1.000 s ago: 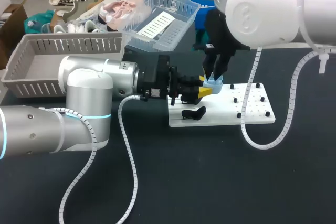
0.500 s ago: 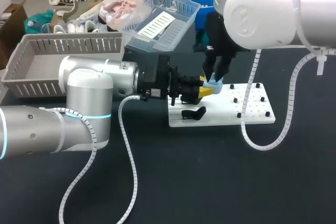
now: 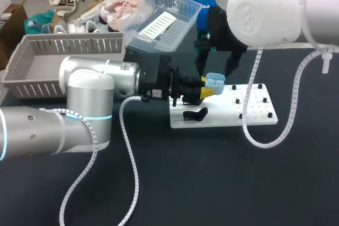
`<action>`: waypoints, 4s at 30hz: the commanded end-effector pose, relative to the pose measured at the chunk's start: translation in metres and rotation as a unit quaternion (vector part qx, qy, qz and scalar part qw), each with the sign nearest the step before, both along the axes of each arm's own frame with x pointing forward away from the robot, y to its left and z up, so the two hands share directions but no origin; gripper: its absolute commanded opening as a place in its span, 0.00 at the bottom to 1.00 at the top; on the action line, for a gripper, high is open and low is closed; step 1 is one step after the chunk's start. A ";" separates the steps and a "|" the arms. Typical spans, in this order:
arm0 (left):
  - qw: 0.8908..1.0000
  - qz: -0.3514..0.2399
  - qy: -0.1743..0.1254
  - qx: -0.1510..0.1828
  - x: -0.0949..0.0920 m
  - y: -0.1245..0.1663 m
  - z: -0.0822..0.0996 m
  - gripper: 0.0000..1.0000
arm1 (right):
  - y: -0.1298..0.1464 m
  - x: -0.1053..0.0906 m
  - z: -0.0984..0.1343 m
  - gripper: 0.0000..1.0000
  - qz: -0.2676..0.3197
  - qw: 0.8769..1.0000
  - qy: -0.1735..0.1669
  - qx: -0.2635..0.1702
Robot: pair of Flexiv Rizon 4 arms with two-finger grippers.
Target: Pick up each earbud case from the left stands, insert the matching earbuds, close the lid, and place the case in the box.
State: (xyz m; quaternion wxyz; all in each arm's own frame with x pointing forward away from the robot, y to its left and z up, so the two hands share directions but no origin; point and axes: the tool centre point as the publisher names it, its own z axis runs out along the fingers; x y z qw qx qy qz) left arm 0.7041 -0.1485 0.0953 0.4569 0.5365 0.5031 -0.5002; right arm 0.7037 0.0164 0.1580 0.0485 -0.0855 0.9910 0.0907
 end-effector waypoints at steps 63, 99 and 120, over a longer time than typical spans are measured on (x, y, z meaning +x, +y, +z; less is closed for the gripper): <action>1.000 0.000 -0.001 -0.001 0.000 0.000 -0.001 0.00 | -0.066 0.014 -0.016 1.00 -0.169 0.985 -0.032 0.012; 0.974 0.213 0.056 0.043 0.024 0.186 0.059 0.00 | -0.098 -0.023 0.000 1.00 -0.063 0.979 -0.144 0.133; 0.912 0.378 0.139 0.079 0.047 0.305 0.038 0.00 | -0.100 -0.022 -0.005 1.00 -0.079 0.978 -0.151 0.124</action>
